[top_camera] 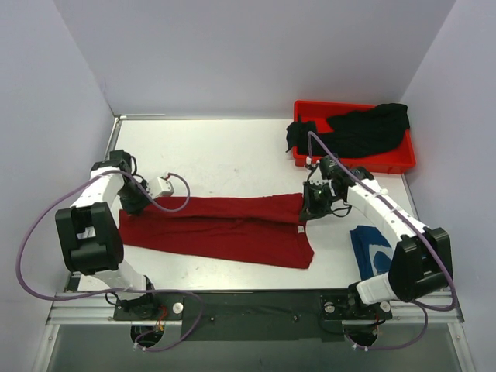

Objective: Fold and stack the t-shirts
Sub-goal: Fold the other side of the tshirt into a rectangle

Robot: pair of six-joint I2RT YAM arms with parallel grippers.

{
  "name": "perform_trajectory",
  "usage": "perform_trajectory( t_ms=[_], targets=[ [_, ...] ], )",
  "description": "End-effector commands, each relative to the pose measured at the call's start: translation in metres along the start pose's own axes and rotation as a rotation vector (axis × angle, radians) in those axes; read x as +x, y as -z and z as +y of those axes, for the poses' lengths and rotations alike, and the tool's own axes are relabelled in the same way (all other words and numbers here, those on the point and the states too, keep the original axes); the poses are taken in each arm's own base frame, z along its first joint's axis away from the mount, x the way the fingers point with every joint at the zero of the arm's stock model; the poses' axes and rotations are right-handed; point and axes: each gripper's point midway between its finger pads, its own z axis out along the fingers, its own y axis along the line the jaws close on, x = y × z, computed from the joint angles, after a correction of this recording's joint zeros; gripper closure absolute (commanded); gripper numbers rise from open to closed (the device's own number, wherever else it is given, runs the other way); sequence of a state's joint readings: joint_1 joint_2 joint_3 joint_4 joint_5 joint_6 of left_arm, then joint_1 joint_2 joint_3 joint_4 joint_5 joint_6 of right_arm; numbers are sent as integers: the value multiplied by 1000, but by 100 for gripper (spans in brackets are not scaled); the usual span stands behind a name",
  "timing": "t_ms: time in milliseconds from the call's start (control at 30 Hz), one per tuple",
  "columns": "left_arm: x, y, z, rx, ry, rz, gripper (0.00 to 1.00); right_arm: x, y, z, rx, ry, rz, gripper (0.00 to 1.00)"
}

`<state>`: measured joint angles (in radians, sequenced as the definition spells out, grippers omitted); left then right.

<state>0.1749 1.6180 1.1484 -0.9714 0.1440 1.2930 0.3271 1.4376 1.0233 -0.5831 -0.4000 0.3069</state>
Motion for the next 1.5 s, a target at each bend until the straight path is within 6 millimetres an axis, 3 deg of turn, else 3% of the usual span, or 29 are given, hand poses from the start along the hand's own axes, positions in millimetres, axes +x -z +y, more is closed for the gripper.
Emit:
perform_trajectory(
  t_ms=[0,133,300,400,533,633,667,700,767,800,900,933,967,1000,1033,1067,1100,1133,1167,1200,1233,1267,1333,1467],
  targets=[
    [6,-10,-24,121,28,11,97,40,14,30,-169,42,123,100],
    [17,-22,-40,170,15,44,86,82,-9,25,-127,49,272,100],
    [22,-24,-36,145,-4,69,53,100,-26,5,-32,-4,365,100],
    [18,-18,-26,108,-23,57,48,100,-31,-5,31,-24,387,100],
    [17,-11,-10,50,-34,60,41,92,-26,-22,107,-60,353,98],
    [14,-4,-5,54,-44,57,39,89,-17,-31,123,-65,345,79],
    [12,-2,-11,78,-47,49,33,89,-13,-32,133,-57,352,69],
    [9,3,-8,78,-64,38,29,87,-10,-31,129,-29,345,66],
    [4,12,-15,115,-97,9,27,78,-1,-23,105,23,304,59],
    [3,17,-21,139,-107,6,13,66,3,-16,86,65,258,58],
    [-6,31,-28,171,-171,-44,12,35,14,15,33,209,113,58],
    [-12,35,-30,171,-173,-74,12,14,17,32,0,248,35,60],
    [-28,39,-27,157,-159,-139,12,9,13,48,-42,277,26,62],
    [-41,43,-24,138,-143,-190,12,-9,13,69,-92,290,-36,74],
    [-67,49,-23,126,-81,-285,15,-13,6,85,-156,288,-23,81],
    [-85,54,-16,92,-67,-335,27,-28,5,102,-205,284,-56,95],
    [-112,56,-27,128,-15,-401,35,-31,-6,104,-207,263,-30,100],
    [-131,57,-26,106,-16,-439,55,-41,-9,106,-201,218,-35,100],
    [-164,59,-35,98,-22,-489,72,-45,-12,103,-178,199,-41,100],
    [-176,54,-41,101,-1,-506,79,-50,-15,94,-150,154,-45,100],
    [-204,55,-43,71,4,-562,84,-54,-19,83,-106,122,-56,100],
    [-209,45,-55,106,59,-559,89,-56,-24,68,-73,63,-50,100],
    [-240,30,-79,145,8,-564,92,-59,-31,38,-20,-47,-39,100],
    [-279,-3,-91,136,-9,-516,93,-47,-47,1,84,-54,-2,100]
  ],
)
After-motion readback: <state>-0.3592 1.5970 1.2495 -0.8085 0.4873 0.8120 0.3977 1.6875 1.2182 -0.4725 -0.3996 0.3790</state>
